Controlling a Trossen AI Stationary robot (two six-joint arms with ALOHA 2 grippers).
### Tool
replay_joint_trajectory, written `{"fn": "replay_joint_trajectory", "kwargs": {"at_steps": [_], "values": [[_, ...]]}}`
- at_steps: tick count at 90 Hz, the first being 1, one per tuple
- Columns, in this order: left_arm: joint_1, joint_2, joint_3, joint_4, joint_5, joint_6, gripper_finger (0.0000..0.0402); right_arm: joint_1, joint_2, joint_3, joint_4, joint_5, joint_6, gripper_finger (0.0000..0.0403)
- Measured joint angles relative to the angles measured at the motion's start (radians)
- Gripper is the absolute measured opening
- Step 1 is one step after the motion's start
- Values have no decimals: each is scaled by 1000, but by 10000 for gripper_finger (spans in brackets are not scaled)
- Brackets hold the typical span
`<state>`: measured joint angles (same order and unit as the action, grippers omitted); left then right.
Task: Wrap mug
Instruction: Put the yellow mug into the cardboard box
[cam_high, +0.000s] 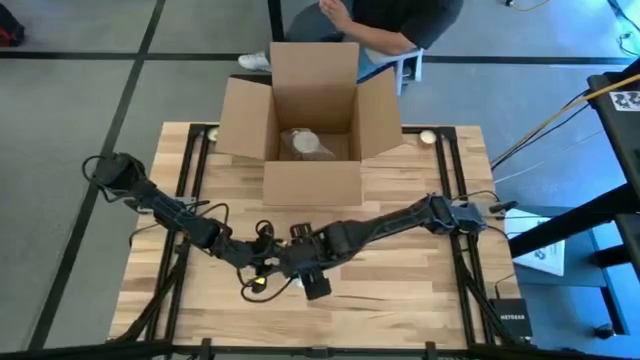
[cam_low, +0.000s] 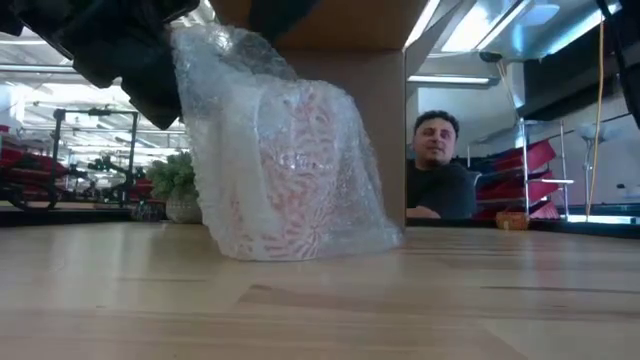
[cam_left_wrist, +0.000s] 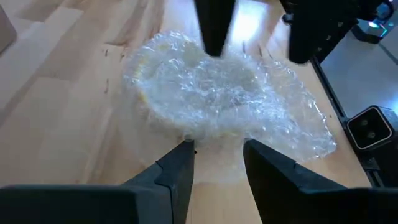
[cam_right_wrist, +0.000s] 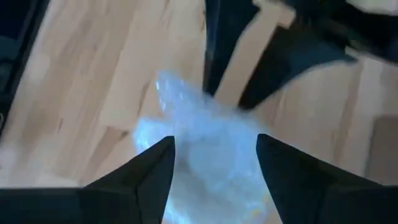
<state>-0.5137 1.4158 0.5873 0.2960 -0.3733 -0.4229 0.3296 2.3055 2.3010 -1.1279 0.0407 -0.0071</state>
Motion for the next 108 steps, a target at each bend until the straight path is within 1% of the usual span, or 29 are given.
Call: {"fn": "replay_joint_trajectory", "kwargs": {"at_steps": [7, 13, 31, 45, 56, 62, 67, 74, 81, 84, 87, 96, 101, 108], "values": [[0, 0, 0, 0, 0, 0, 123, -3, 24, -12, -7, -90, 32, 216], [0, 0, 0, -2, 0, 0, 123, 4, 53, -34, -21, -131, 59, 216], [0, 0, 0, -1, 0, -1, 123, 11, 74, -129, 20, -77, 91, 216], [0, 0, 0, -1, 0, -1, 123, 9, 74, -204, 91, -74, 103, 216], [0, 0, 0, -5, 0, -1, 123, 11, 74, -233, 119, -68, 85, 210], [0, 0, 0, -7, 0, -1, 123, 11, 75, -243, 123, -69, 73, 190], [0, 0, 0, -9, 0, -4, 123, 11, 75, -249, 123, -76, 65, 163], [0, 0, 0, -9, 0, -5, 123, 11, 76, -251, 121, -89, 61, 109], [0, 0, 0, -12, 0, -6, 123, 11, 77, -252, 116, -110, 63, 40], [0, 0, 0, -17, 0, -6, 123, 11, 77, -252, 112, -111, 72, 23], [-1, 0, 0, -24, 1, -8, 123, 13, 68, -252, 107, -111, 87, 18], [-4, 0, 0, -25, 5, -14, 123, 26, 45, -256, 103, -103, 135, 21], [-9, -3, 0, -26, 6, -13, 123, 38, 27, -261, 83, -103, 155, 14], [-14, -16, 0, -26, 8, -7, 123, 61, -2, -265, 67, -119, 178, 10]]}}
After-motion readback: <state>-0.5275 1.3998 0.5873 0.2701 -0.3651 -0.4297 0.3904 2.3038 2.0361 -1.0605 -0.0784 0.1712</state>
